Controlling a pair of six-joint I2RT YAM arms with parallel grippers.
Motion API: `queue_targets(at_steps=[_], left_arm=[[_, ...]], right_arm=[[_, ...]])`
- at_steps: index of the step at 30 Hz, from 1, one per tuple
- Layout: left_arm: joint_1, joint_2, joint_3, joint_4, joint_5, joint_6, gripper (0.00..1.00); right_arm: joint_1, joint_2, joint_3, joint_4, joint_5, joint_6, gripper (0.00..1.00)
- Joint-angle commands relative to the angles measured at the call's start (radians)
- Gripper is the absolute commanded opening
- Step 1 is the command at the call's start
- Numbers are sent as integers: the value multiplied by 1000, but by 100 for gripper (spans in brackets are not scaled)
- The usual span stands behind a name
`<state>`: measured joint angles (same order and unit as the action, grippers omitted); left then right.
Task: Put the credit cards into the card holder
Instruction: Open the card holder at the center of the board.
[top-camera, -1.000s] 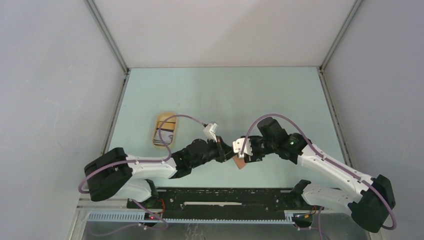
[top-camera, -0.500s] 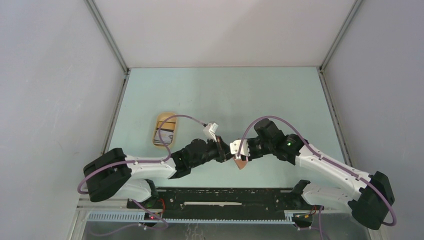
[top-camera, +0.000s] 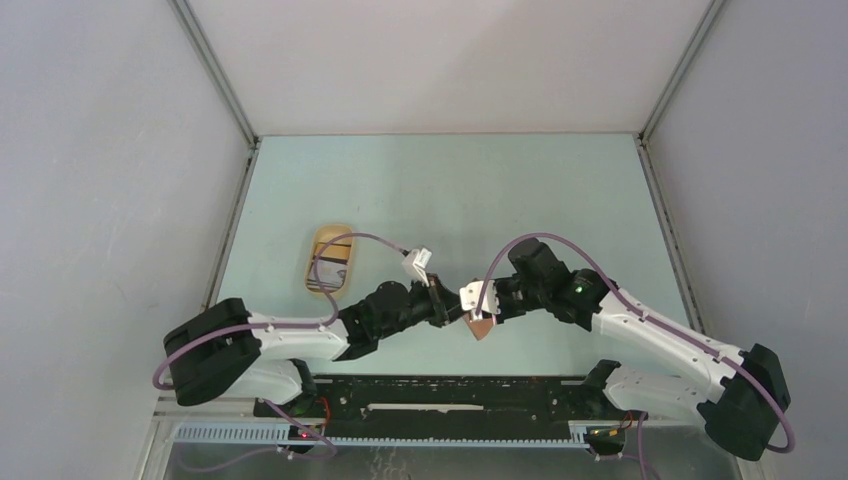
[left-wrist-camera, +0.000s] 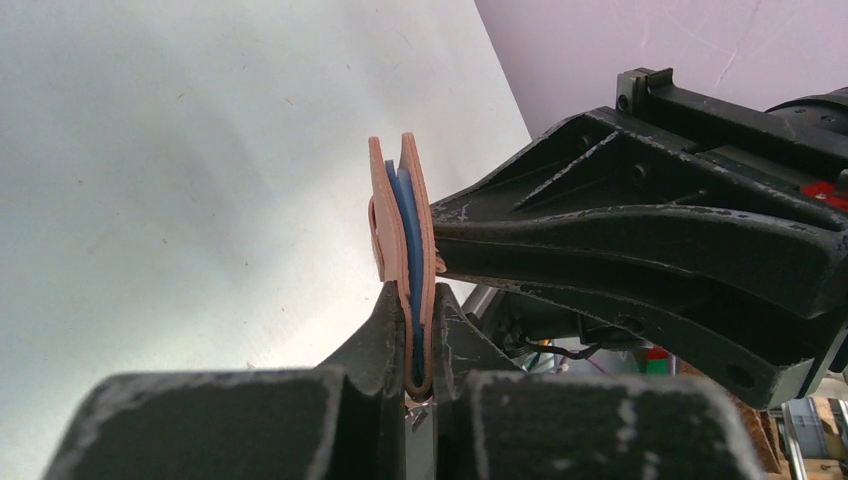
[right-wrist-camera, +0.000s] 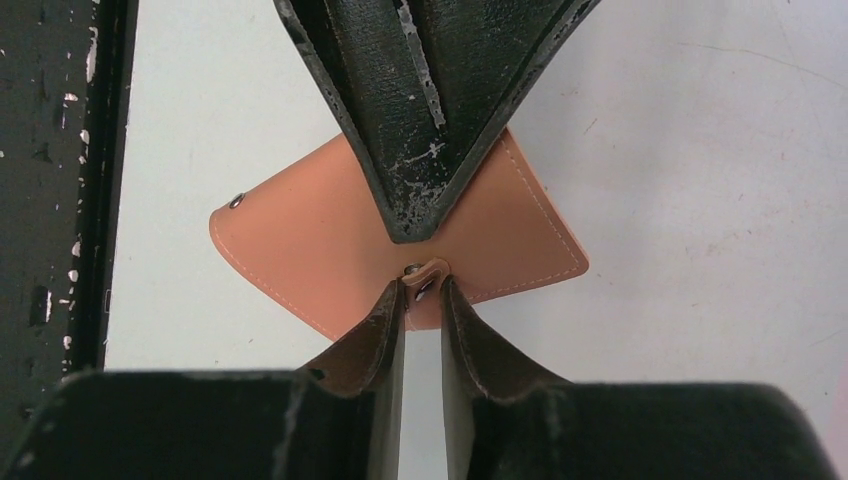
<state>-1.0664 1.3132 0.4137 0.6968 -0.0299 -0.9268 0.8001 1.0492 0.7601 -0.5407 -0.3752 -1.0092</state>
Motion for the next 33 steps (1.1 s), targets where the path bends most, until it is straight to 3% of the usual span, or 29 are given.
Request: queue_targets(at_steps=[1,12,22,29,33], left_arm=[[10,-48,-25,138,-26,-18,0],[36,-40,-74,220,-6,23,0],[59,-28,-98,289,22,55,0],[72,-43,-111,287,75,114,0],[74,-62,-112,260,82,154,0]], right_arm=[[7,-24,-6,-1,-29,-5,15],[-169,-78,17,-14,-201,118,20],[-335,-12,54,65,-224,434,55],[-465,29,127,-41,-578,544,66],[-481,47,140,-42,-634,595,68]])
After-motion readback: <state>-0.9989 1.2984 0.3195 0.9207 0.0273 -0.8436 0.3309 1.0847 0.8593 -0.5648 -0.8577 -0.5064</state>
